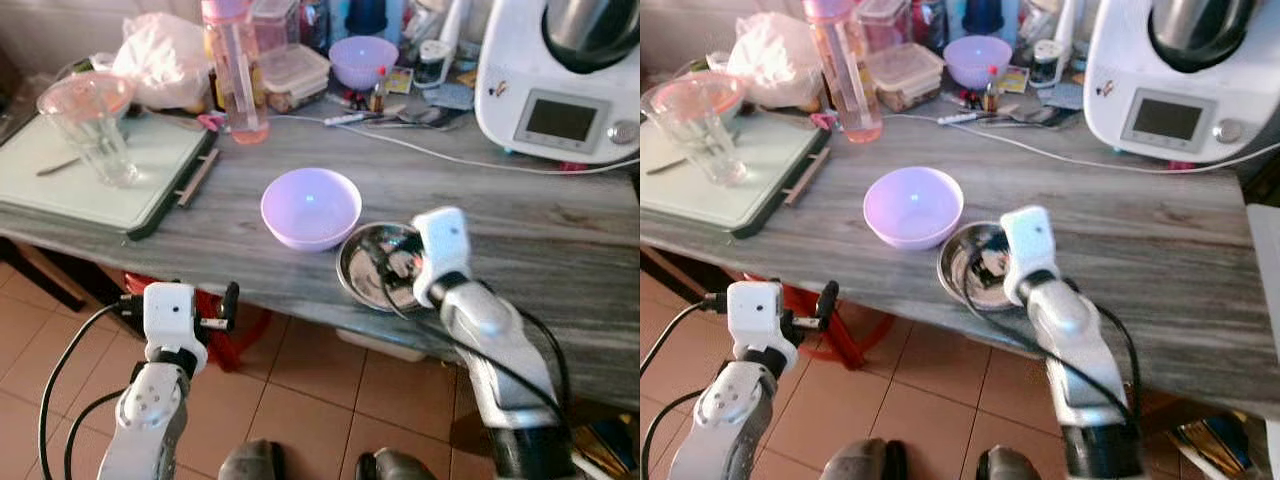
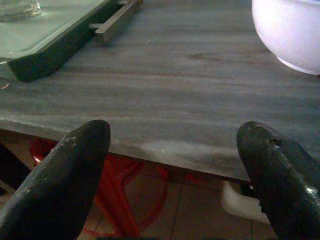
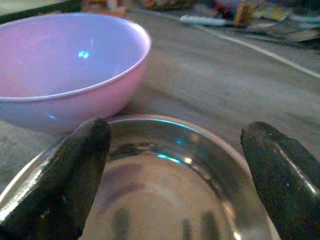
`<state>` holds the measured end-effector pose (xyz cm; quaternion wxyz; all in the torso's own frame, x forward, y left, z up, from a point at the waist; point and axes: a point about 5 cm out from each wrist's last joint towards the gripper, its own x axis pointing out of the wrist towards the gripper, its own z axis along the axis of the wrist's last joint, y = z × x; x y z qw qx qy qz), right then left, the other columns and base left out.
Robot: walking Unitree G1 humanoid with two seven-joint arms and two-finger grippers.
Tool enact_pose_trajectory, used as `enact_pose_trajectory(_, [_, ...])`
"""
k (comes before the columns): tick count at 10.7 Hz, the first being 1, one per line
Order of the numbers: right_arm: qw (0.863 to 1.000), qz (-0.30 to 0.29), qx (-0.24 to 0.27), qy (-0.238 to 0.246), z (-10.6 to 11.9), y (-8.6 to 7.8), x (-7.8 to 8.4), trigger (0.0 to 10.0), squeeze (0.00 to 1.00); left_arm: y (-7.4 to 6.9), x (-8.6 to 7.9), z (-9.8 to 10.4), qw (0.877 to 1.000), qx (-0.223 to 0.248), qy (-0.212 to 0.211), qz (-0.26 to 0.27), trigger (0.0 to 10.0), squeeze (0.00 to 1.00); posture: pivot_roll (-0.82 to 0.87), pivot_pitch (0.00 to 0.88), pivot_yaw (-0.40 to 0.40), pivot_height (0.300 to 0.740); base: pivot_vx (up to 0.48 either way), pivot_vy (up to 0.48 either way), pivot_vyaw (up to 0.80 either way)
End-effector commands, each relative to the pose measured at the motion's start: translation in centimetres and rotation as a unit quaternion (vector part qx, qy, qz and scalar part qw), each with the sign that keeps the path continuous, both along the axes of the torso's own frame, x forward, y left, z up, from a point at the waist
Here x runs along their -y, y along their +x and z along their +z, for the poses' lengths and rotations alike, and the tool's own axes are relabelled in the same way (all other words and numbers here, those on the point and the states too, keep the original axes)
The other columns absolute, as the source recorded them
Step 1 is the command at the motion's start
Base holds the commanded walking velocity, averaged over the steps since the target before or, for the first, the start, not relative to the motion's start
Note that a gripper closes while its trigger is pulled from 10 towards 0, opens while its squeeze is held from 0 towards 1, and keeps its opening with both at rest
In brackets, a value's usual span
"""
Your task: Setting the table
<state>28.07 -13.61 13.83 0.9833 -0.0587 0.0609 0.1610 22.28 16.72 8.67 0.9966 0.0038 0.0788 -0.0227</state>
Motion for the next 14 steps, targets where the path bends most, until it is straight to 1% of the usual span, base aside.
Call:
enact_pose_trajectory(1, [0.999, -0.013, 0.030, 0.002, 0.8, -0.3, 0.4, 10.0, 0.26, 0.2, -0.3, 0.3, 1.000, 0.008, 0.000, 0.006, 10.0, 0.00, 0.06, 0.091, 0.043, 0.740, 0.000, 0.000, 0.00])
enact_pose_trajectory(2, [0.998, -0.028, 0.055, 0.002, 1.2, -0.3, 0.5, 10.0, 0.00, 0.2, -0.2, 0.4, 1.000, 0.010, -0.002, 0.002, 10.0, 0.00, 0.05, 0.091, 0.047, 0.740, -0.240, 0.000, 0.00])
enact_pose_trajectory(3, [0.996, -0.039, 0.078, 0.001, 1.6, -0.4, 0.7, 10.0, 0.00, 0.3, -0.2, 0.5, 1.000, 0.011, -0.003, 0.002, 10.0, 0.00, 0.06, 0.086, 0.046, 0.740, -0.259, 0.000, 0.00])
enact_pose_trajectory(4, [0.994, -0.058, 0.094, 0.015, 1.6, -0.8, 0.8, 10.0, 0.00, 0.1, -0.1, 0.4, 1.000, 0.011, -0.005, 0.002, 10.0, 0.00, 0.06, 0.075, 0.047, 0.740, -0.277, 0.000, 0.00])
enact_pose_trajectory(5, [0.994, -0.060, 0.093, 0.022, 1.1, -1.4, 0.6, 10.0, 0.00, -0.1, -0.2, 0.2, 1.000, 0.008, -0.005, 0.003, 10.0, 0.00, 0.06, 0.064, 0.047, 0.740, -0.277, 0.000, 0.00])
enact_pose_trajectory(6, [0.992, -0.078, 0.092, 0.024, 0.4, -1.8, 0.8, 10.0, 0.00, -0.1, -0.1, 0.0, 1.000, 0.005, -0.005, 0.002, 10.0, 0.00, 0.06, 0.055, 0.047, 0.740, -0.277, 0.000, 0.00])
enact_pose_trajectory(7, [0.990, -0.099, 0.099, 0.017, 0.3, -1.7, 1.3, 10.0, 0.00, 0.0, 0.0, 0.1, 1.000, 0.005, -0.005, 0.001, 10.0, 0.00, 0.06, 0.054, 0.052, 0.740, -0.274, 0.000, 0.00])
enact_pose_trajectory(9, [0.988, -0.123, 0.096, 0.012, 0.3, -1.1, 2.0, 10.0, 0.00, 0.3, 0.1, 0.2, 1.000, 0.007, -0.006, -0.002, 10.0, 0.00, 0.05, 0.049, 0.057, 0.740, -0.268, 0.000, 0.00])
enact_pose_trajectory(10, [0.985, -0.136, 0.105, -0.013, 0.3, -0.6, 1.9, 10.0, 0.00, 0.6, 0.2, 0.2, 1.000, 0.010, -0.007, -0.006, 10.0, 0.00, 0.05, 0.044, 0.057, 0.740, -0.266, 0.000, 0.00])
enact_pose_trajectory(12, [0.985, -0.142, 0.098, 0.024, 0.3, -0.2, 1.5, 10.0, 0.00, 0.9, 0.2, 0.3, 1.000, 0.013, -0.008, -0.006, 10.0, 0.00, 0.04, 0.027, 0.059, 0.740, -0.266, 0.000, 0.00])
enact_pose_trajectory(13, [0.982, -0.158, 0.101, 0.016, 0.2, 0.1, 1.7, 10.0, 0.00, 1.0, 0.5, 0.1, 1.000, 0.011, -0.009, -0.009, 10.0, 0.00, 0.04, 0.019, 0.062, 0.740, -0.266, 0.000, 0.00])
enact_pose_trajectory(14, [0.984, -0.148, 0.100, 0.016, 0.2, 0.1, 1.7, 10.0, 0.00, 1.0, 0.6, 0.0, 1.000, 0.011, -0.011, -0.013, 10.0, 0.00, 0.04, 0.016, 0.061, 0.740, -0.262, 0.000, 0.00])
